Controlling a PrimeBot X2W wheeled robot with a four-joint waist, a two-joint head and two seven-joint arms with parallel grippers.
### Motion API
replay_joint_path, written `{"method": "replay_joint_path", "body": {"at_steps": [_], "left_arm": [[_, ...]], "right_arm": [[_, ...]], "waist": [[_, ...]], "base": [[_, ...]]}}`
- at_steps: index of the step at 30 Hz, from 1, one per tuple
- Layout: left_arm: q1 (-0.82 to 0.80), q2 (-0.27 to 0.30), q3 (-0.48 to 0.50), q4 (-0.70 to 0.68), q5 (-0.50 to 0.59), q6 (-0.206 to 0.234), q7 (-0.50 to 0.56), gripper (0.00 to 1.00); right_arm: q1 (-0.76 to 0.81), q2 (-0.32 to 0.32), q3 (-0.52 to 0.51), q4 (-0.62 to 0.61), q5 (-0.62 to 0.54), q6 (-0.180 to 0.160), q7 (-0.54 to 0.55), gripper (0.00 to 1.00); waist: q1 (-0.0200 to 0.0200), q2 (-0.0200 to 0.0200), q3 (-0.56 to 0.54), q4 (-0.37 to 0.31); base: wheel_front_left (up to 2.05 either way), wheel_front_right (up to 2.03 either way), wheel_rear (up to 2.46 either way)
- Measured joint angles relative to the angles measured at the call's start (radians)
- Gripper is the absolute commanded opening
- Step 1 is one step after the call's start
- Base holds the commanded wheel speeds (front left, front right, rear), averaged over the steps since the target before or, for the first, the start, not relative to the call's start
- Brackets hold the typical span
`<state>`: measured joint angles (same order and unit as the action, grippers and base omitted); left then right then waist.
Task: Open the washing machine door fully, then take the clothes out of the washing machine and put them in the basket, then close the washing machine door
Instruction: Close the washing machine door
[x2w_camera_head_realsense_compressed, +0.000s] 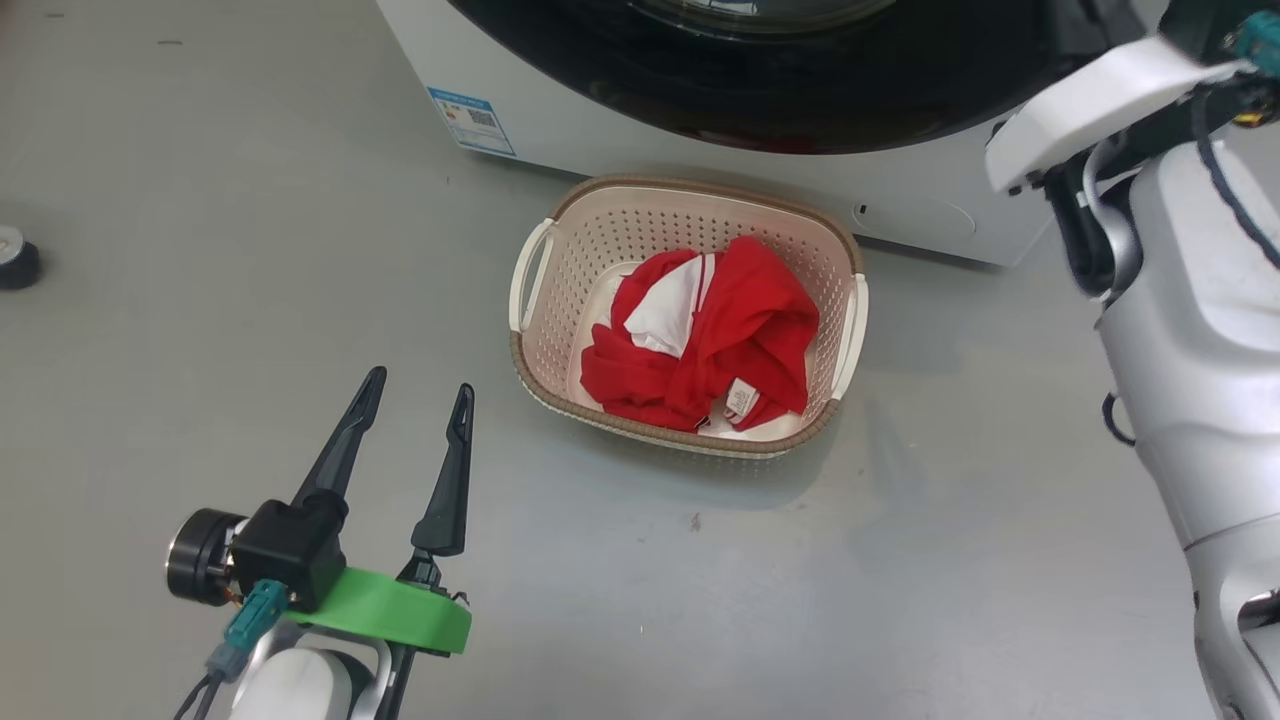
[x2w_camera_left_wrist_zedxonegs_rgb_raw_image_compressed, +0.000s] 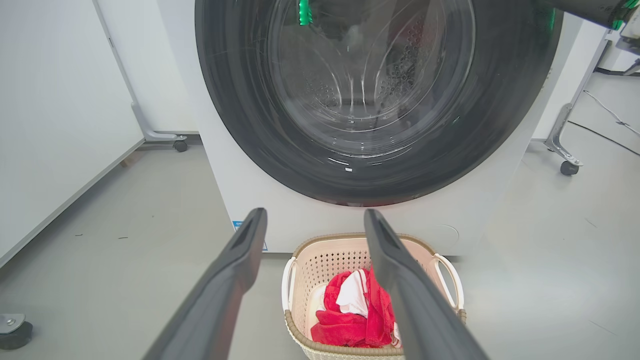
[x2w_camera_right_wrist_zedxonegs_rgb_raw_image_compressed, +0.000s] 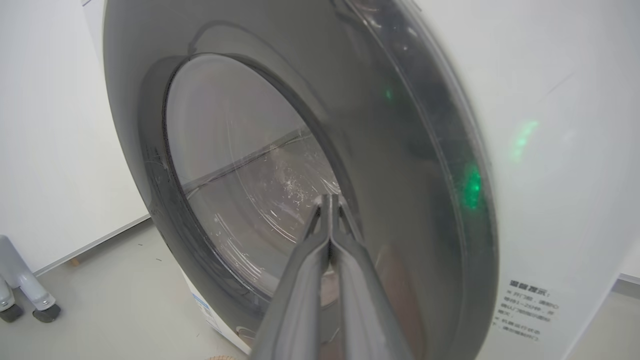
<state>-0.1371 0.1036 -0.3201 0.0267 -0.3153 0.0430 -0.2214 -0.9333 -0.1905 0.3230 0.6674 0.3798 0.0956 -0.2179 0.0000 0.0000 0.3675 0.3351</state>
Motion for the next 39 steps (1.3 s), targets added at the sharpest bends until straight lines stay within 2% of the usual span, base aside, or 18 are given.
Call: {"method": "replay_joint_path", "body": {"at_steps": [2, 4, 5, 13, 24, 39], "left_arm": [[0.000, 0.004, 0.000, 0.005, 0.000, 0.000, 0.000, 1.00], [0.000, 0.004, -0.002, 0.014, 0.000, 0.000, 0.000, 1.00], [0.000, 0.004, -0.003, 0.020, 0.000, 0.000, 0.000, 1.00], [0.006, 0.018, 0.011, 0.034, 0.000, 0.002, 0.003, 1.00], [0.062, 0.037, 0.031, 0.054, -0.010, 0.008, 0.027, 1.00], [0.144, 0.047, 0.045, 0.038, -0.019, 0.027, 0.054, 1.00]], "right_arm": [[0.034, 0.013, -0.003, 0.000, 0.010, 0.000, -0.013, 0.00], [0.071, 0.023, -0.008, 0.000, 0.018, 0.000, -0.021, 0.46], [0.093, 0.028, -0.015, 0.000, 0.025, 0.000, -0.026, 1.00], [0.245, 0.077, -0.033, -0.003, 0.056, -0.001, -0.031, 1.00], [0.434, 0.101, -0.018, -0.073, 0.052, -0.003, -0.034, 1.00], [0.670, 0.119, -0.031, -0.201, 0.049, -0.039, -0.034, 1.00]], "waist": [[0.0000, 0.0000, -0.013, -0.011], [0.0000, 0.0000, -0.028, -0.021], [0.0000, 0.0000, -0.036, -0.026], [0.0000, 0.0000, -0.103, -0.074], [0.0000, 0.0000, -0.190, -0.159], [0.0000, 0.0000, -0.286, -0.263]], "base": [[0.00, 0.00, 0.00], [0.00, 0.00, 0.00], [0.00, 0.00, 0.00], [0.00, 0.00, 0.00], [0.00, 0.00, 0.00], [0.00, 0.00, 0.00]]}}
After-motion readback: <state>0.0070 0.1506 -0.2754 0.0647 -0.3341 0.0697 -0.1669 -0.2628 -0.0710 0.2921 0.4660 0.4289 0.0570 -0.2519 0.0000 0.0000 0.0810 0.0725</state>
